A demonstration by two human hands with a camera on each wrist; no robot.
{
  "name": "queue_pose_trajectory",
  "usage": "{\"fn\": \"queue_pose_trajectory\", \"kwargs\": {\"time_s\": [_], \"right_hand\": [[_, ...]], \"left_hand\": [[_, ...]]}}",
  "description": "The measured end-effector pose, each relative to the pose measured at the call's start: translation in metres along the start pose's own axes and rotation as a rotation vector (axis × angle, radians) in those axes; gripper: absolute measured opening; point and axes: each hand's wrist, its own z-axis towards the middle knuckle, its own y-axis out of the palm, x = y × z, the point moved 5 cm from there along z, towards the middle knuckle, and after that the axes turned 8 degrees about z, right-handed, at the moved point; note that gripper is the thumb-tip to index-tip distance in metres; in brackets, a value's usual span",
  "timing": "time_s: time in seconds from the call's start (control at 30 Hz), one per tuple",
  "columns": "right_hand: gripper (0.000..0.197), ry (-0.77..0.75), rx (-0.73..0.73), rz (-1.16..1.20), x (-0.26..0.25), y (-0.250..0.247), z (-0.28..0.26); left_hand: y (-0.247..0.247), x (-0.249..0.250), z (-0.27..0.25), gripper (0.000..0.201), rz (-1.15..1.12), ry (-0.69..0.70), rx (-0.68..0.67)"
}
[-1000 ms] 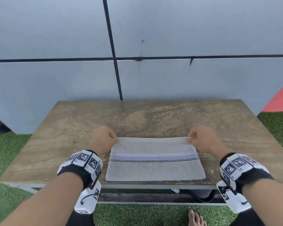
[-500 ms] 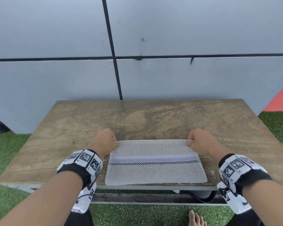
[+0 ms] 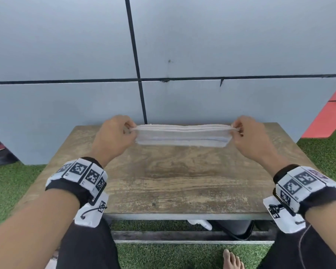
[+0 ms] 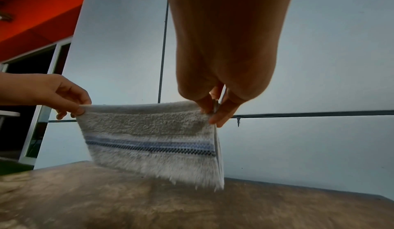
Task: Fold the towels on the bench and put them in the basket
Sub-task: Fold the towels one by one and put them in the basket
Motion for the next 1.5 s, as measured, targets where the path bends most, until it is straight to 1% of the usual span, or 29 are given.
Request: {"fn": "queue_pose_trajectory", "kwargs": {"time_s": [0.07,0.1,0.13,0.2,0.23,0.27,0.3,0.33,0.37,0.4,0.43,0.47,0.5,0.53,0.7,0.8,0.87,0.93,0.97,1.0,1.03,1.1,1.13,1.17,1.23,1.33,1.37,1.4,1.5], "right_hand": [[0.013,-0.042,-0.033,-0.024,0.001,-0.001,-0.012],[0.016,-0.032,-0.111,-0.052,0.005,0.004,-0.021],[0.018,0.012,-0.241,-0.090,0.012,0.012,-0.030],[0.017,0.126,-0.575,-0.230,0.029,0.033,-0.056],[0.020,0.170,-0.681,-0.268,0.037,0.041,-0.069],[0.022,0.218,-0.712,-0.254,0.045,0.046,-0.079],[0.019,0.268,-0.681,-0.215,0.049,0.050,-0.086],[0.014,0.313,-0.613,-0.172,0.052,0.051,-0.091],[0.013,0.355,-0.549,-0.146,0.055,0.054,-0.094],[0.017,0.388,-0.508,-0.130,0.058,0.057,-0.097],[0.025,0.420,-0.490,-0.124,0.061,0.060,-0.100],[0.036,0.447,-0.487,-0.128,0.062,0.063,-0.103],[0.044,0.466,-0.486,-0.137,0.063,0.066,-0.106],[0.048,0.469,-0.481,-0.145,0.063,0.068,-0.107],[0.041,0.447,-0.397,-0.107,0.062,0.066,-0.107],[0.040,0.469,-0.426,-0.101,0.063,0.060,-0.105],[0.040,0.488,-0.489,-0.115,0.062,0.057,-0.105],[0.030,0.525,-0.549,-0.136,0.059,0.056,-0.107],[0.024,0.531,-0.546,-0.151,0.056,0.055,-0.107],[0.020,0.514,-0.507,-0.179,0.052,0.054,-0.105],[0.018,0.466,-0.441,-0.214,0.046,0.054,-0.102],[0.023,0.308,-0.322,-0.244,0.029,0.062,-0.093],[0.028,0.224,-0.304,-0.230,0.017,0.072,-0.088],[0.033,0.148,-0.316,-0.202,0.004,0.086,-0.084],[0.041,0.050,-0.375,-0.154,-0.016,0.119,-0.079],[0.056,0.057,-0.526,-0.172,-0.021,0.171,-0.085],[0.059,0.057,-0.556,-0.210,-0.018,0.183,-0.089],[0.060,0.048,-0.562,-0.253,-0.014,0.189,-0.093],[0.060,0.021,-0.533,-0.300,-0.002,0.193,-0.095]], "left_hand": [[0.001,-0.003,-0.013,0.008,-0.011,-0.006,-0.024],[0.007,-0.007,-0.022,0.008,0.009,-0.014,-0.087],[0.017,-0.013,-0.031,0.009,0.042,-0.011,-0.186],[0.045,-0.026,-0.051,0.015,0.096,-0.017,-0.449],[0.058,-0.033,-0.061,0.018,0.120,-0.029,-0.555],[0.069,-0.039,-0.068,0.019,0.137,-0.045,-0.609],[0.077,-0.042,-0.073,0.017,0.169,-0.068,-0.632],[0.083,-0.045,-0.075,0.016,0.198,-0.081,-0.641],[0.090,-0.046,-0.076,0.027,0.223,-0.104,-0.653],[0.097,-0.048,-0.076,0.041,0.232,-0.120,-0.662],[0.102,-0.048,-0.077,0.050,0.240,-0.158,-0.667],[0.105,-0.048,-0.076,0.054,0.249,-0.178,-0.658],[0.107,-0.046,-0.078,0.055,0.256,-0.211,-0.660],[0.110,-0.045,-0.079,0.054,0.261,-0.220,-0.664],[0.110,-0.047,-0.082,0.051,0.246,-0.270,-0.604],[0.105,-0.052,-0.080,0.055,0.224,-0.276,-0.621],[0.103,-0.055,-0.080,0.055,0.210,-0.299,-0.664],[0.102,-0.056,-0.080,0.048,0.233,-0.332,-0.711],[0.101,-0.054,-0.078,0.044,0.253,-0.341,-0.718],[0.101,-0.050,-0.074,0.042,0.267,-0.333,-0.690],[0.100,-0.043,-0.068,0.038,0.263,-0.305,-0.617],[0.099,-0.020,-0.060,0.018,0.178,-0.230,-0.403],[0.103,-0.005,-0.058,0.016,0.108,-0.181,-0.330],[0.112,0.012,-0.057,0.023,0.053,-0.113,-0.300],[0.140,0.042,-0.060,0.036,0.028,0.026,-0.307],[0.189,0.058,-0.074,0.052,0.165,0.145,-0.409],[0.200,0.054,-0.078,0.056,0.244,0.157,-0.434],[0.206,0.050,-0.082,0.058,0.307,0.162,-0.427],[0.209,0.044,-0.084,0.059,0.333,0.149,-0.377]]}}
